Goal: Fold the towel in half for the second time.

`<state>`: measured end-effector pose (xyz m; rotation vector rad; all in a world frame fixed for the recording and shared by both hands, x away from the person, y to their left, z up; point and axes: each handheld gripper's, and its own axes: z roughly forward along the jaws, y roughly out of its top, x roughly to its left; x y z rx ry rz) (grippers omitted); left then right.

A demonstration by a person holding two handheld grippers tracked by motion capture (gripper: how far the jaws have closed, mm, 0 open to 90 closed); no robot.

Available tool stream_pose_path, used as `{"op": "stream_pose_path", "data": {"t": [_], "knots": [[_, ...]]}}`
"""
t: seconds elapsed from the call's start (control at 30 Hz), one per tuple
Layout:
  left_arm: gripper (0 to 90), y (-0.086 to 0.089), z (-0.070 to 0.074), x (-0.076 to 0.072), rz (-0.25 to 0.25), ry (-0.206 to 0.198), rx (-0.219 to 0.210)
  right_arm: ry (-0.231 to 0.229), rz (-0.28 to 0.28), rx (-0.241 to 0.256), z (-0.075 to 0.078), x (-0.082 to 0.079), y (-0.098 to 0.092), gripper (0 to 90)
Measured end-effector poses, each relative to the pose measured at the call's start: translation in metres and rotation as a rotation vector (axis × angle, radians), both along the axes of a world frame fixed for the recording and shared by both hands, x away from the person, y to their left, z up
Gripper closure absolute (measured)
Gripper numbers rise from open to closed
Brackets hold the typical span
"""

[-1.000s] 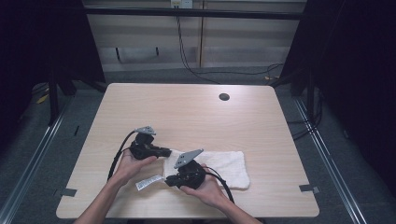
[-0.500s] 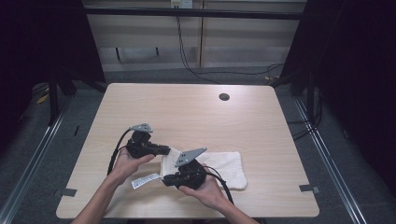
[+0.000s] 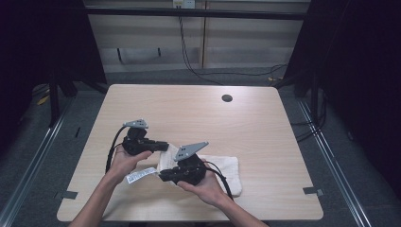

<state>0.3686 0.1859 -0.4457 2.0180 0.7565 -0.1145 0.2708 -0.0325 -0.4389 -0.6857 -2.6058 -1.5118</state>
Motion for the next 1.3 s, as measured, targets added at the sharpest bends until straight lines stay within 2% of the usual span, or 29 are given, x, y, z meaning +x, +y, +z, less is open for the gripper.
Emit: {"op": "stream_pose_path", "data": {"t": [0.07, 0.1, 0.13, 0.17, 0.27, 0.3, 0.4, 0.43, 0.53, 0.6, 0.63, 0.73, 0.8, 0.93, 0.97, 1.0, 1.2, 1.27, 1.3], "knots": [[85.1, 0.003, 0.002, 0.0, 0.001, 0.001, -0.003, -0.001, -0.002, 0.014, 0.002, 0.001, 0.001, 83.1], [85.1, 0.004, 0.007, -0.001, 0.008, -0.012, -0.008, 0.002, -0.004, 0.039, 0.006, 0.002, 0.002, 83.1], [85.1, 0.004, 0.007, -0.001, 0.008, -0.012, -0.008, 0.002, -0.004, 0.039, 0.006, 0.002, 0.002, 83.1], [85.1, 0.006, 0.013, -0.004, 0.009, -0.04, -0.03, -0.008, -0.005, 0.059, 0.01, 0.001, 0.004, 83.1], [85.1, 0.005, 0.017, -0.005, 0.009, -0.049, -0.028, -0.014, 0.0, 0.079, 0.015, 0.001, 0.006, 83.1], [85.1, 0.005, 0.015, -0.004, 0.014, -0.042, -0.021, -0.027, 0.007, 0.075, 0.018, 0.001, 0.007, 83.2], [85.1, 0.003, 0.01, -0.002, 0.023, -0.029, -0.002, -0.029, -0.004, 0.063, 0.016, 0.001, 0.007, 83.2], [85.1, 0.0, 0.006, -0.001, 0.028, -0.02, 0.008, -0.025, -0.015, 0.053, 0.011, 0.002, 0.005, 83.2], [85.1, -0.004, 0.004, -0.001, 0.021, -0.015, 0.014, -0.018, -0.032, 0.062, 0.005, 0.001, -0.002, 83.2], [85.1, -0.01, 0.003, 0.0, 0.01, -0.018, 0.019, -0.022, -0.043, 0.063, 0.004, -0.001, -0.008, 83.1], [85.0, -0.018, 0.005, 0.001, 0.003, -0.033, 0.038, -0.022, -0.051, 0.065, 0.004, -0.001, -0.01, 83.1], [85.1, -0.025, 0.006, 0.003, -0.008, -0.032, 0.038, -0.025, -0.062, 0.051, 0.004, -0.002, -0.015, 83.1], [85.0, -0.039, 0.005, 0.003, -0.031, -0.033, 0.05, -0.036, -0.076, 0.044, 0.006, -0.005, -0.024, 83.1], [85.0, -0.051, 0.004, 0.003, -0.046, -0.031, 0.048, -0.038, -0.087, 0.056, 0.008, -0.006, -0.034, 83.1], [85.0, -0.061, 0.005, 0.003, -0.053, -0.032, 0.044, -0.035, -0.095, 0.052, 0.008, -0.007, -0.04, 83.1], [85.0, -0.061, 0.005, 0.003, -0.053, -0.032, 0.044, -0.035, -0.095, 0.052, 0.008, -0.007, -0.04, 83.1], [85.2, -0.085, 0.007, 0.006, -0.083, -0.032, 0.062, -0.033, -0.129, 0.023, 0.006, -0.014, -0.062, 83.2], [85.2, -0.088, 0.007, 0.006, -0.087, -0.032, 0.052, -0.034, -0.133, 0.018, 0.005, -0.015, -0.065, 83.2], [85.2, -0.094, 0.006, 0.007, -0.092, -0.02, 0.047, -0.028, -0.142, 0.018, 0.005, -0.016, -0.072, 83.1]]}}
